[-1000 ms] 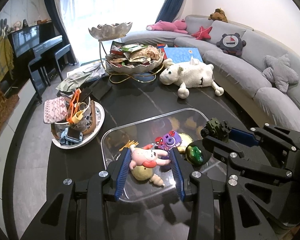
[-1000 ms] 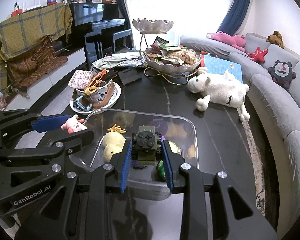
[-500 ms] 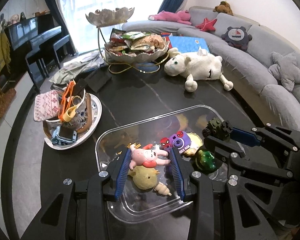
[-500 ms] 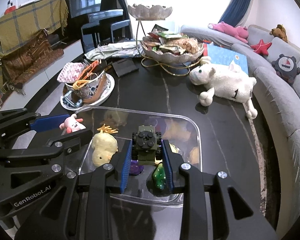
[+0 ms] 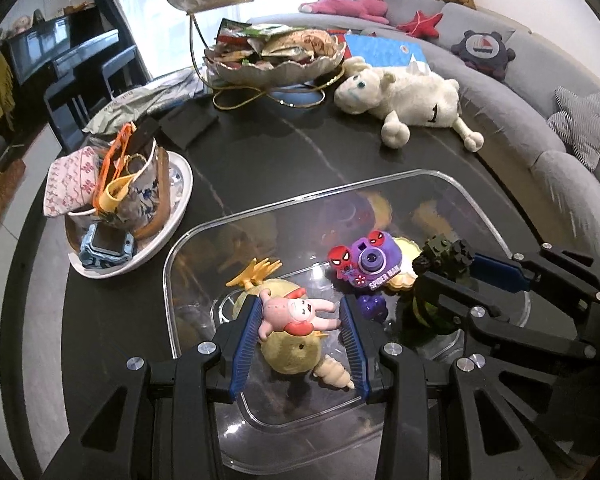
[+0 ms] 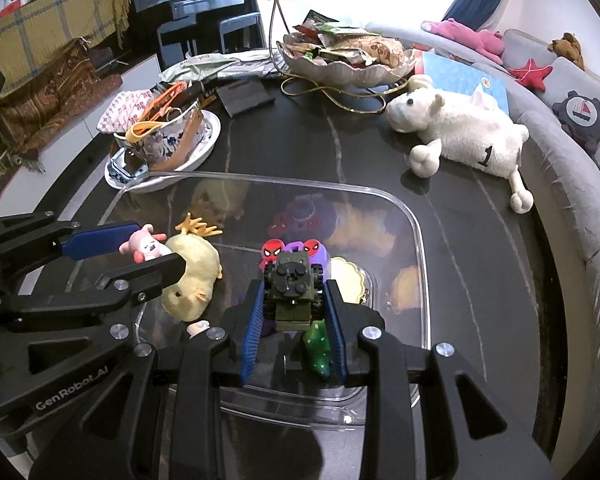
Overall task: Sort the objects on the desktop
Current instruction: 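Open the left tool to drop the bunny while the right tool releases the tank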
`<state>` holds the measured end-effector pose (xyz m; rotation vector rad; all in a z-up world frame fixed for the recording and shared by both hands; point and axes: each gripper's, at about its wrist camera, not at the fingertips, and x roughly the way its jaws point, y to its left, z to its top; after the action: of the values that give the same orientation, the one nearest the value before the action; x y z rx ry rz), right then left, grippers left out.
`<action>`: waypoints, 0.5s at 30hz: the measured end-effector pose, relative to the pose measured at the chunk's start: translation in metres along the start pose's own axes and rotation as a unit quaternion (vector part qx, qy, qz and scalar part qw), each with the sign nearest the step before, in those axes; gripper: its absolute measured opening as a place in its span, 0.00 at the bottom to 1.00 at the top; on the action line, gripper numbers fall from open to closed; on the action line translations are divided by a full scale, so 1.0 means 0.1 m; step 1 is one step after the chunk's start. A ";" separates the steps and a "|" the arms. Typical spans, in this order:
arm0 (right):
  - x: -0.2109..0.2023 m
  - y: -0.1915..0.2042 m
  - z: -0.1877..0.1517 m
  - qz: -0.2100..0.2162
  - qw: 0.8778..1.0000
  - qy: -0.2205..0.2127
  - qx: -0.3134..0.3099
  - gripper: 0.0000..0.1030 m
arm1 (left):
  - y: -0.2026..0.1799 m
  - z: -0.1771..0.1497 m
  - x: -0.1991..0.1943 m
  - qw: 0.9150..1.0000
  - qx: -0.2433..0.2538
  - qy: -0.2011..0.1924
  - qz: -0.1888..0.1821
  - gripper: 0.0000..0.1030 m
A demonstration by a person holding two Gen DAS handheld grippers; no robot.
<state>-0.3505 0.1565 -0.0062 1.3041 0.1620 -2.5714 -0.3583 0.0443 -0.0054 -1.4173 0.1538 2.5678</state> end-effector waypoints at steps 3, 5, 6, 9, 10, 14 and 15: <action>0.03 0.01 -0.01 0.006 1.000 0.005 -0.003 0.26 | 0.00 0.00 0.07 1.000 -0.001 0.010 0.005 0.35; 0.05 0.04 -0.03 0.004 1.000 0.008 -0.009 0.26 | 0.00 -0.01 0.12 1.000 -0.001 0.019 0.008 0.36; 0.07 0.04 -0.04 0.001 1.000 0.010 -0.012 0.26 | -0.01 -0.01 0.13 1.000 0.000 0.025 0.011 0.37; 0.07 0.05 -0.05 -0.005 1.000 0.009 -0.017 0.30 | 0.00 -0.02 0.12 0.999 0.001 0.033 0.022 0.37; 0.06 0.05 -0.05 -0.011 1.000 0.006 -0.018 0.37 | 0.00 -0.03 0.09 0.999 0.000 0.030 0.027 0.37; -0.02 0.02 -0.07 -0.029 0.999 -0.008 -0.013 0.60 | 0.02 -0.06 -0.03 0.999 0.000 0.019 0.038 0.39; -0.04 0.01 -0.07 -0.028 1.000 -0.010 -0.009 0.60 | 0.04 -0.07 -0.06 0.999 -0.004 0.017 0.036 0.39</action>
<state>-0.3425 0.1577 -0.0068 1.2842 0.2210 -2.6225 -0.3507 0.0389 -0.0043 -1.4866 0.2034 2.6047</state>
